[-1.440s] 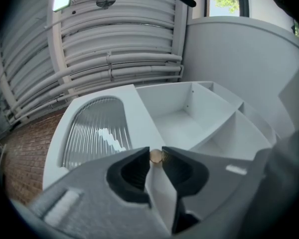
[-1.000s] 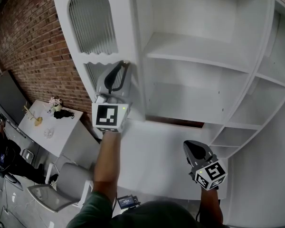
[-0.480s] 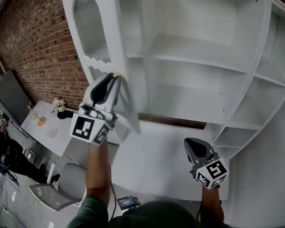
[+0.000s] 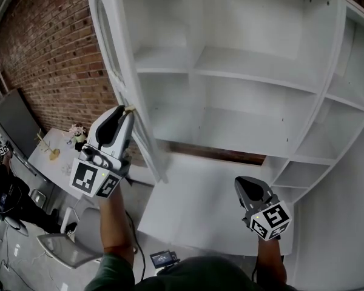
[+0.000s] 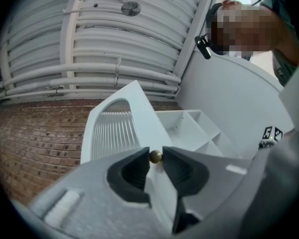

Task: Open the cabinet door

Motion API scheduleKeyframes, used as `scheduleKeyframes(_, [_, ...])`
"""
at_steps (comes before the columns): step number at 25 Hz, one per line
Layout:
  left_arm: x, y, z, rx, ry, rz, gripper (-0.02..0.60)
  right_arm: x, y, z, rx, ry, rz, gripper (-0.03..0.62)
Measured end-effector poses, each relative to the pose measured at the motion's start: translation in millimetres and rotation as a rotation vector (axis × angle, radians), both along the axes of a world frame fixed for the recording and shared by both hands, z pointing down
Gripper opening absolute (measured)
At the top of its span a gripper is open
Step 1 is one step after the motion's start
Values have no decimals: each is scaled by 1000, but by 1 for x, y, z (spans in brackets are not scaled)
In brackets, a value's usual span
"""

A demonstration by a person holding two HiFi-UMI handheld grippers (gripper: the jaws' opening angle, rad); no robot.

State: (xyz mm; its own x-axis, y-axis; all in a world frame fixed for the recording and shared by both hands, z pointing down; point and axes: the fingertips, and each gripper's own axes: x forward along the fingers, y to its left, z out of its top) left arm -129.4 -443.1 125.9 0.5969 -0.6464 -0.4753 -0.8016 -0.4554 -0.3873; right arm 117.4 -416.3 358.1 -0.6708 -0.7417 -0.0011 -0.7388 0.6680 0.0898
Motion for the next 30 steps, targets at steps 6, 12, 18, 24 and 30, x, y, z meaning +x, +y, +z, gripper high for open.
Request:
scheduleKeyframes(6, [-34, 25, -1, 19, 25, -30, 71, -11, 7, 1, -2, 8, -6, 5])
scheduleKeyframes(12, [-80, 45, 0, 33, 82, -82, 54, -32, 16, 1, 6, 19, -33, 5])
scheduleKeyframes(18, [-121, 56, 0, 31, 77, -152, 52, -56, 31, 5, 18, 27, -63, 5])
scheduleKeyframes(24, [-165, 70, -3, 35, 125, -184, 48, -80, 55, 17, 11, 25, -61, 5])
scheduleKeyframes(30, [-187, 61, -2, 22, 161, -251, 35, -72, 57, 30, -11, 25, -59, 5])
